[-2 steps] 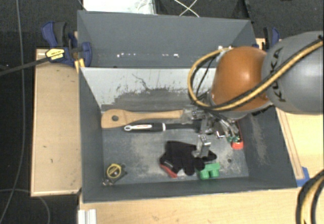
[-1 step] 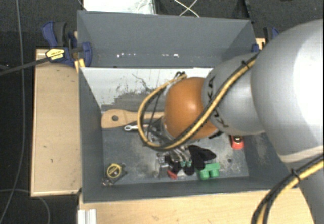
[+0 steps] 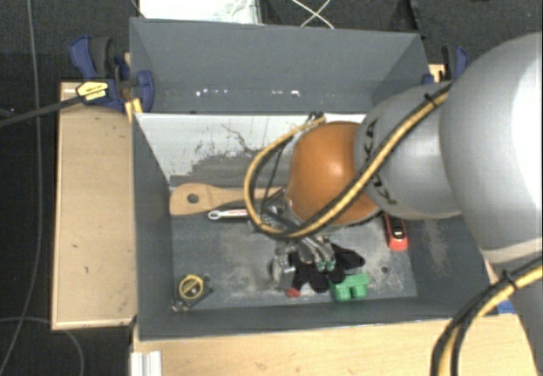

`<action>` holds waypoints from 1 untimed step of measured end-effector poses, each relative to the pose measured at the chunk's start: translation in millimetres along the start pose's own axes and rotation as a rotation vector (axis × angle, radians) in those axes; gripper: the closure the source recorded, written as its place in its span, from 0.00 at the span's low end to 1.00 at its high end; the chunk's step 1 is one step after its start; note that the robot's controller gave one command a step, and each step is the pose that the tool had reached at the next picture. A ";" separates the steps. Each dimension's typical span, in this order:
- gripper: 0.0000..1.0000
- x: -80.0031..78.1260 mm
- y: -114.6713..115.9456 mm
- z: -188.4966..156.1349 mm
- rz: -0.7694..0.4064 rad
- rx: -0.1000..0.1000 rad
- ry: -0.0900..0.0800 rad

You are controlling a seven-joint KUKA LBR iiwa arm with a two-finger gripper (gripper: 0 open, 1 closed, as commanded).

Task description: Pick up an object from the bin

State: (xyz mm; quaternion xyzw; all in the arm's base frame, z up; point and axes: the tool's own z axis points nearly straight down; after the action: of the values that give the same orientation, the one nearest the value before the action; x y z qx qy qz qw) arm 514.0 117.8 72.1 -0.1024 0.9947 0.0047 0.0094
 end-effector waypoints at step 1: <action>0.00 13.8 -11.3 -18.6 -0.083 -0.003 0.001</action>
Offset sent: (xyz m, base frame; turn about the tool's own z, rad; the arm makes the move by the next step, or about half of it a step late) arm 0.0491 -0.1075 0.0676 -0.2225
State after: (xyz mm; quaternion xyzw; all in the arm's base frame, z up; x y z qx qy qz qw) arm 502.4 103.7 90.3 -0.1438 0.9896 0.0057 0.0090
